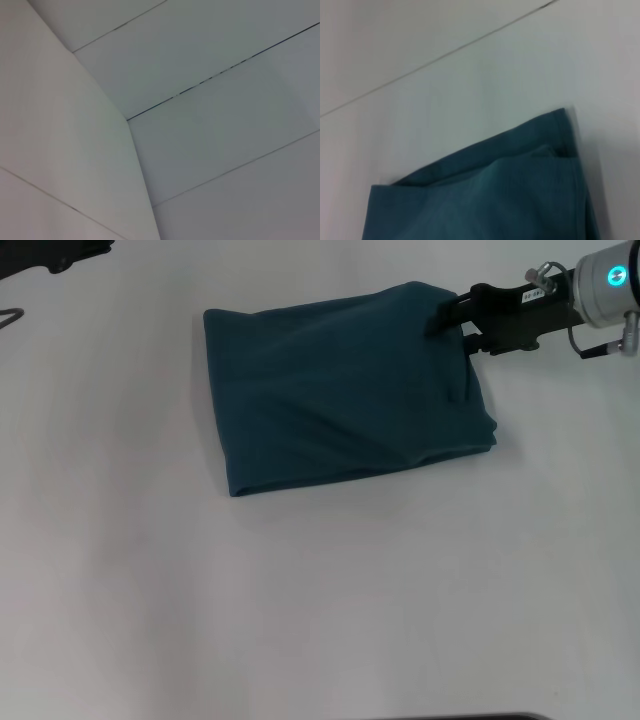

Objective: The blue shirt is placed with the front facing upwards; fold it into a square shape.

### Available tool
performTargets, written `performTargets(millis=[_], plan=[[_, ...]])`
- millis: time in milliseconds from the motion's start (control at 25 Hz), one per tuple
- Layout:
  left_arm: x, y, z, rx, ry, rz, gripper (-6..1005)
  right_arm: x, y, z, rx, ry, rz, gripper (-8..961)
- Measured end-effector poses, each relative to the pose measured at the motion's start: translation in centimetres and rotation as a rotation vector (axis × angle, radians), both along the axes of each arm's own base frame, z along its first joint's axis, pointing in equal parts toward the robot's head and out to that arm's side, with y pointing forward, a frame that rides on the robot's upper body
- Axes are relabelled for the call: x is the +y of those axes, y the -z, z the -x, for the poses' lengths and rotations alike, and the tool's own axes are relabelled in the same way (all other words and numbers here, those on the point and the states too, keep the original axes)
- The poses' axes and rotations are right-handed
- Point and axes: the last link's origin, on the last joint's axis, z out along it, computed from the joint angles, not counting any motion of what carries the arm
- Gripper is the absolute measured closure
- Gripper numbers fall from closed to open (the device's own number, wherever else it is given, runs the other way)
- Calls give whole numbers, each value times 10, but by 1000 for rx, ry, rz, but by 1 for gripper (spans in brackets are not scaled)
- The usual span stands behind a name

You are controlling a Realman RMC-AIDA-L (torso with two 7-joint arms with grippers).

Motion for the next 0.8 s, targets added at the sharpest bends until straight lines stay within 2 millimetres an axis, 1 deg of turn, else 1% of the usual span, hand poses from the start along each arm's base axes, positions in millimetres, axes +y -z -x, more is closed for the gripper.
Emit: performTargets(millis=[240, 360, 720, 800], plan=[[-2, 1, 1, -3, 0, 6, 99, 0, 12, 1, -2, 6, -17, 316], [-2, 2, 1, -3, 1, 8, 99, 0, 14, 2, 2, 2, -19, 327], [-1, 2, -2, -2, 8, 11, 99, 4, 2, 2, 10, -6, -49, 361], [-1, 3, -2, -3, 10, 11, 99, 5, 0, 2, 10, -6, -53, 436]])
